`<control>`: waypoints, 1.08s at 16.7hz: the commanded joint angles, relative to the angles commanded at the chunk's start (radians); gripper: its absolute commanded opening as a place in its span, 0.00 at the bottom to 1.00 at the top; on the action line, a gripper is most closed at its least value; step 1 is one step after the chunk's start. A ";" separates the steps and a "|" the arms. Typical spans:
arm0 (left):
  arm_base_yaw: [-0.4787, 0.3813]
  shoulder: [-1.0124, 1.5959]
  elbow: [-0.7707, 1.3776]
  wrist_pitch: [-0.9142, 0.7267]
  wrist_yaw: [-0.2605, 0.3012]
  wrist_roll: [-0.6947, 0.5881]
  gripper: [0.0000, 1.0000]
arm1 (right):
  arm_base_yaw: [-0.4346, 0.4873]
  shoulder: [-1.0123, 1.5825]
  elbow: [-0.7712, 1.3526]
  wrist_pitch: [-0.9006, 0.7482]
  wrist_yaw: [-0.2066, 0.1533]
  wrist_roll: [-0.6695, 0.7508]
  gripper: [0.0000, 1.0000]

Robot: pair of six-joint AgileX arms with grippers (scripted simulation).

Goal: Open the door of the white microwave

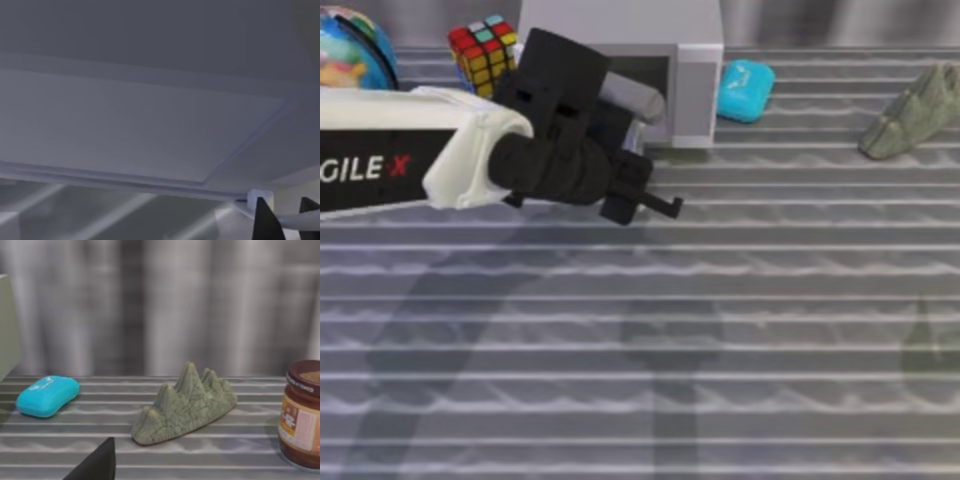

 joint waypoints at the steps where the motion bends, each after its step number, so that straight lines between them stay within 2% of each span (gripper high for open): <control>1: 0.000 0.000 0.000 0.000 0.000 0.000 0.00 | 0.000 0.000 0.000 0.000 0.000 0.000 1.00; 7: 0.000 0.000 0.000 0.000 0.000 0.000 0.00 | 0.000 0.000 0.000 0.000 0.000 0.000 1.00; 18: 0.026 -0.026 -0.033 0.002 0.056 0.065 0.00 | 0.000 0.000 0.000 0.000 0.000 0.000 1.00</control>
